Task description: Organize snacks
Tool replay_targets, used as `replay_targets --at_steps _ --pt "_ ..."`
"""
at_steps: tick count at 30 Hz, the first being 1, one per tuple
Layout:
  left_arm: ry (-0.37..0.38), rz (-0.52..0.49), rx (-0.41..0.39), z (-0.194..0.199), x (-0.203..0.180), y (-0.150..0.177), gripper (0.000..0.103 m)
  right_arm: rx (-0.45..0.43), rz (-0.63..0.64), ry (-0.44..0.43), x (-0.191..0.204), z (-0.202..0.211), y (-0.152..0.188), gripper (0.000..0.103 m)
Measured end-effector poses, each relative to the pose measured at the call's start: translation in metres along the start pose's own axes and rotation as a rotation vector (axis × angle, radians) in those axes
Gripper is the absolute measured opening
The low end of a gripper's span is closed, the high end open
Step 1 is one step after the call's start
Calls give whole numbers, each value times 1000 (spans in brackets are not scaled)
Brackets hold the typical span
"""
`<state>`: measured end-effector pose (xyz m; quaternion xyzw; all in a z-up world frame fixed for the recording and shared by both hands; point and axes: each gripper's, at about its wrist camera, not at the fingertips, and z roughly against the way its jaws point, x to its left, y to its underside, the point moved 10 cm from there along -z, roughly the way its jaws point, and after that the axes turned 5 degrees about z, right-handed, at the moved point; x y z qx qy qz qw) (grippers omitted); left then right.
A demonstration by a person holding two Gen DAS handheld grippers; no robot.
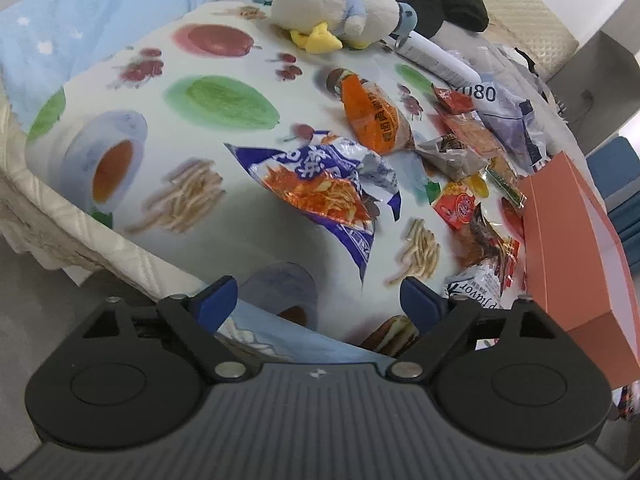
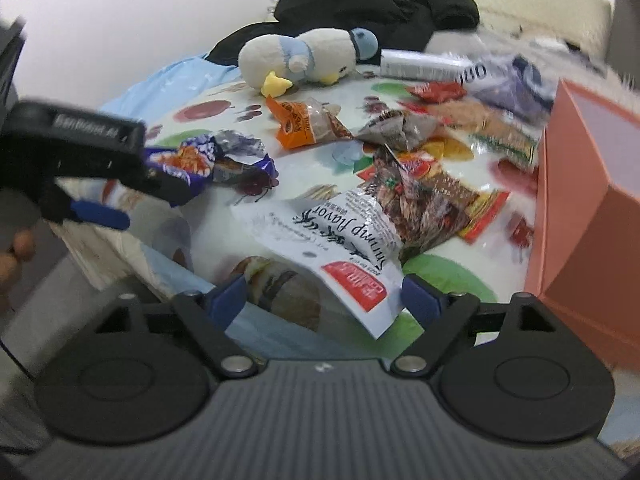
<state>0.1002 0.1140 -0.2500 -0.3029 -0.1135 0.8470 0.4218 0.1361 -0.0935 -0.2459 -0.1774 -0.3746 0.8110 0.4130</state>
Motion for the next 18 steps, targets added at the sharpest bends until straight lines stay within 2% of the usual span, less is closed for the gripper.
replay_targets --at_steps 8,12,14,16,18 --pt "-115 -151 -30 29 -5 -19 93 25 -195 -76 -5 14 -13 86" --pt "-130 -246 -45 40 -18 -33 93 27 -258 -73 -11 26 -20 86" --pt "-114 -283 -54 42 -27 -42 93 16 -340 -78 -20 30 -27 86" --pt "-116 -321 -52 36 -36 -49 93 -3 -418 -83 -30 32 -34 86" --pt "-120 -355 -40 25 -42 -54 93 -21 -452 -49 -40 28 -41 86"
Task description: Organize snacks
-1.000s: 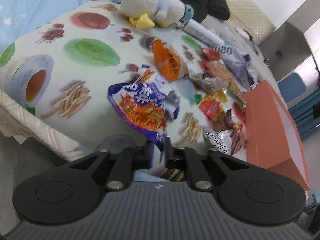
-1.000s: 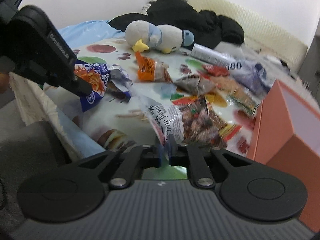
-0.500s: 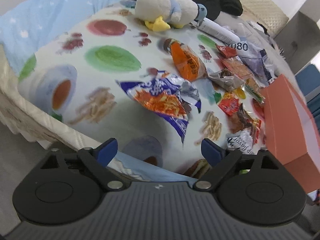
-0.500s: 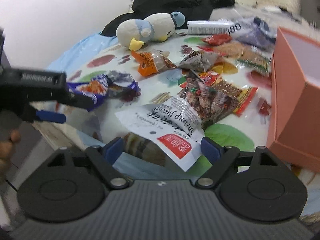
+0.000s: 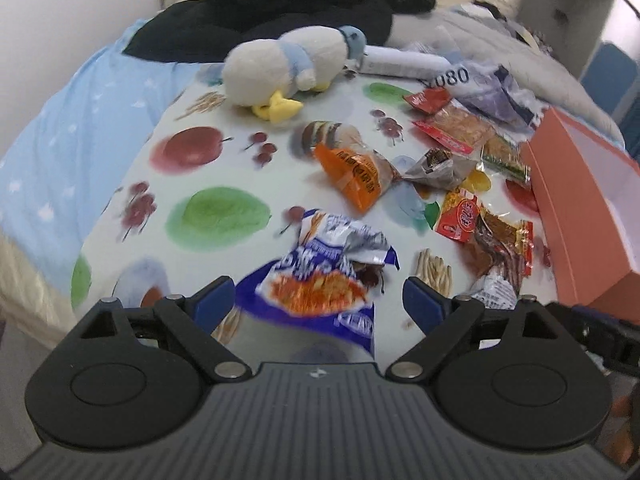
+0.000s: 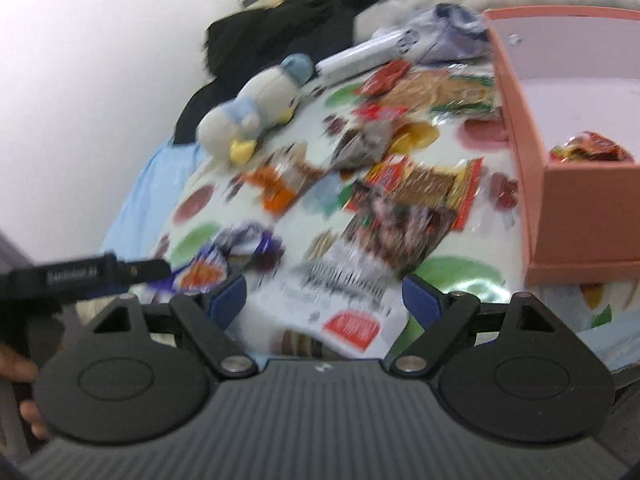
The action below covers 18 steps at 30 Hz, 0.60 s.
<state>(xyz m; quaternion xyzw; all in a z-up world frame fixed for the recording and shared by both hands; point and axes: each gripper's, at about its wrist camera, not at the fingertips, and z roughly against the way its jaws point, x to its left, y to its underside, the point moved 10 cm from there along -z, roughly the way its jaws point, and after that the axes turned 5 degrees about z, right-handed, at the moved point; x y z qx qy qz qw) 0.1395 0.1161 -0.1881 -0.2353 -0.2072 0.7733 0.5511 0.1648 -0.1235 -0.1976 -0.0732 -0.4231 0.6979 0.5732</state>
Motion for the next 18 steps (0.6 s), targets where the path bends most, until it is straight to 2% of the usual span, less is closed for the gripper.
replay_targets --at_steps 5,9,13,15,18 --pt "6 -97 -1 -28 -12 -13 93 38 -55 81 -19 -27 -7 86" --pt "5 -136 37 -52 -13 -19 92 82 -122 91 -28 -49 -6 86" --pt "3 -176 58 -72 -16 -18 91 102 -131 112 -29 -65 -7 86" --pt "-5 -185 80 -85 -16 -12 87 108 -113 139 -30 -70 -8 86" --pt "-18 -187 104 -99 -13 -2 76 129 -97 165 -32 -80 -6 86"
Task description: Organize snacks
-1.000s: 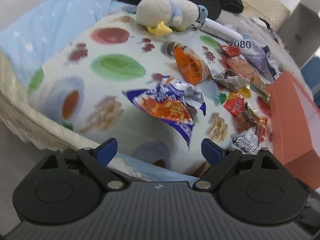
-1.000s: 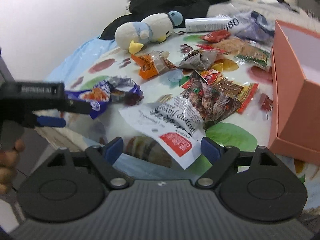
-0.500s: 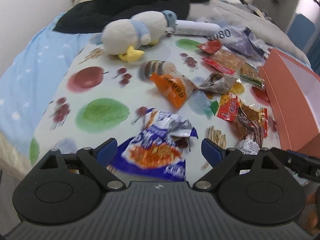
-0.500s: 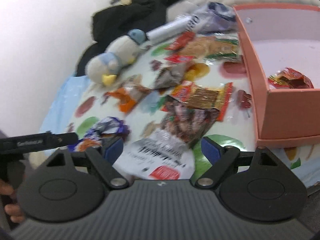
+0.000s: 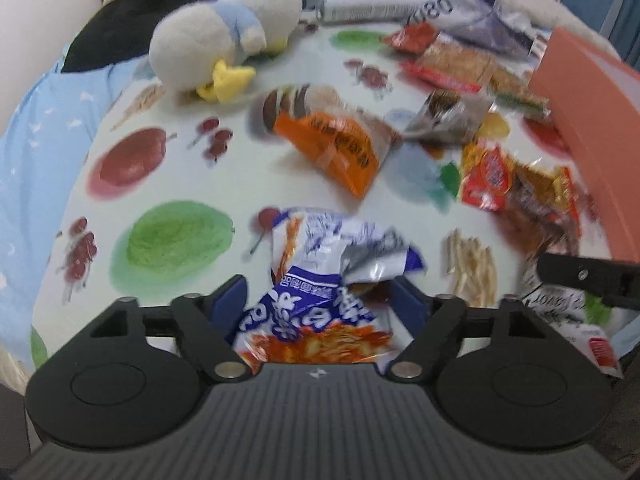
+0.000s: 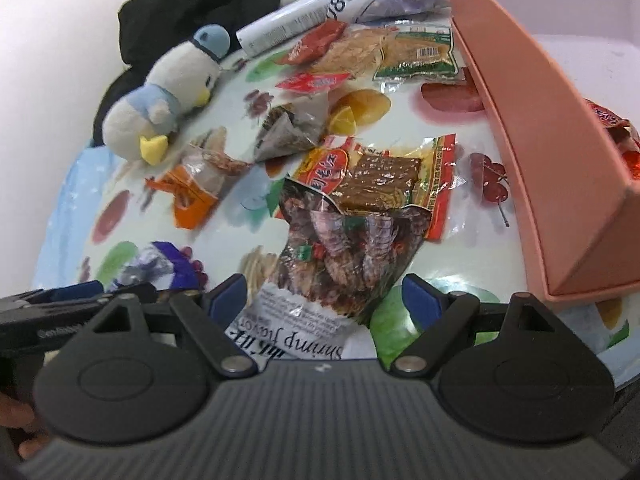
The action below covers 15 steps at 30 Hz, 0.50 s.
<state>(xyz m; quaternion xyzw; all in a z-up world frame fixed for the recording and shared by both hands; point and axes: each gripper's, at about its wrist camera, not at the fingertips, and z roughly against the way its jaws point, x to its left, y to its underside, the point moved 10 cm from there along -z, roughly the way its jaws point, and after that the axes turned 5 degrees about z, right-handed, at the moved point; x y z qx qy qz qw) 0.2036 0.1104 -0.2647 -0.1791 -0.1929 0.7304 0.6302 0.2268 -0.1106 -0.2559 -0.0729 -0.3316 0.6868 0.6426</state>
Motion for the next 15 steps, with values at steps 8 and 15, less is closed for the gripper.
replay_targets --at_steps 8,15 --pt "-15 39 0 -9 0 14 59 17 61 8 0 -10 4 66" --pt "-19 104 -7 6 -6 15 53 -13 101 0 0 1 4 45"
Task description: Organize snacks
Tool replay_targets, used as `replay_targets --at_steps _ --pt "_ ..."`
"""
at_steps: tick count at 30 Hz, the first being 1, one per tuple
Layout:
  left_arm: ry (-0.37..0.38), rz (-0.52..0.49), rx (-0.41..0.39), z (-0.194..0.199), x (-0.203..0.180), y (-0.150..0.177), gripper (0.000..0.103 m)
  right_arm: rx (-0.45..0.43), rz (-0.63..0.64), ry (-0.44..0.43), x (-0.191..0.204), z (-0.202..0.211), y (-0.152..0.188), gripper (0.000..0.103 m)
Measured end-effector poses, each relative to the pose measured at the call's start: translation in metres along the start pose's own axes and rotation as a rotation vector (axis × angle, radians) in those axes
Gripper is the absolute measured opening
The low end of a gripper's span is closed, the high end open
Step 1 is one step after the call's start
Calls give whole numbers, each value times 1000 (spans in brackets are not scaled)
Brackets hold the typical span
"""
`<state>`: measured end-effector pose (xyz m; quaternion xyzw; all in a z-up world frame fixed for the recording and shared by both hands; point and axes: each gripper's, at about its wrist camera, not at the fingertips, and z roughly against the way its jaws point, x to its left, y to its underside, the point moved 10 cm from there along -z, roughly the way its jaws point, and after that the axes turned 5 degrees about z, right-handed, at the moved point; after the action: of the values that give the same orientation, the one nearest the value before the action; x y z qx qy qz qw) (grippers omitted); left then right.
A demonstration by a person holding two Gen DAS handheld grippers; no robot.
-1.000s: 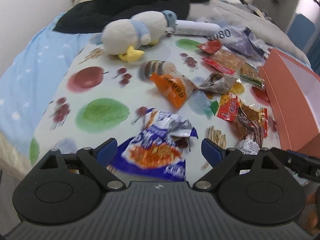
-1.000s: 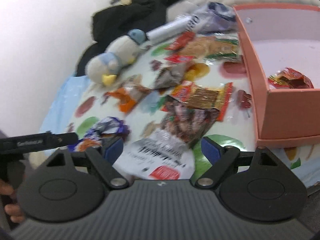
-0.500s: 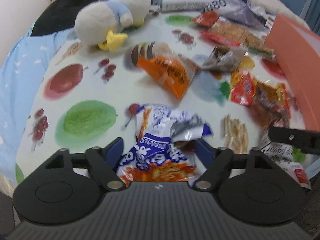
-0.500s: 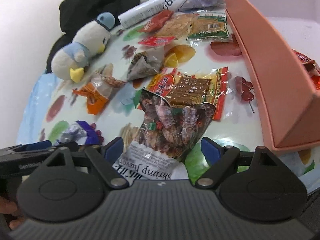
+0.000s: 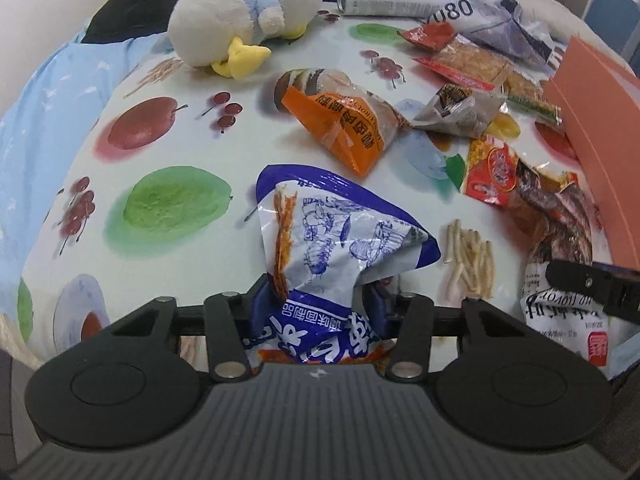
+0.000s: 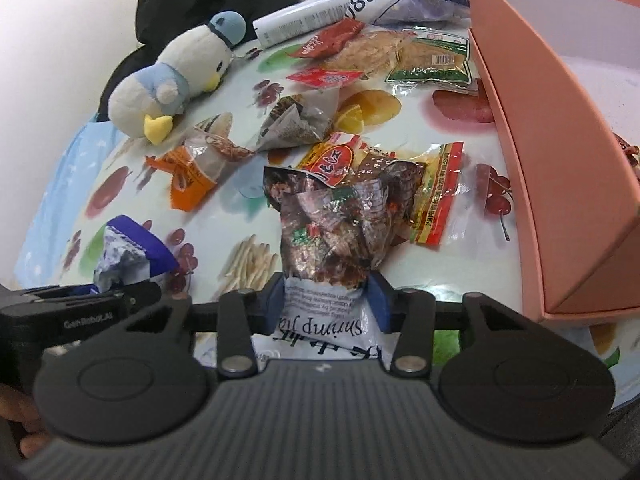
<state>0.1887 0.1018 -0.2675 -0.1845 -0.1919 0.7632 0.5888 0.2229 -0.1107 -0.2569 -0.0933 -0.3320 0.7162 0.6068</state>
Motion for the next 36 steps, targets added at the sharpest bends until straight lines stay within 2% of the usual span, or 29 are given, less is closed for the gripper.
replay_targets --at_steps 15,26,36 --pt "52 98 -75 74 -32 1 53 -102 57 -28 4 65 -3 41" --pt "133 93 -190 141 -65 -20 53 -212 70 -19 -2 132 -17 41" --pt "227 59 -246 184 -103 -23 53 -296 83 29 -18 183 -22 41"
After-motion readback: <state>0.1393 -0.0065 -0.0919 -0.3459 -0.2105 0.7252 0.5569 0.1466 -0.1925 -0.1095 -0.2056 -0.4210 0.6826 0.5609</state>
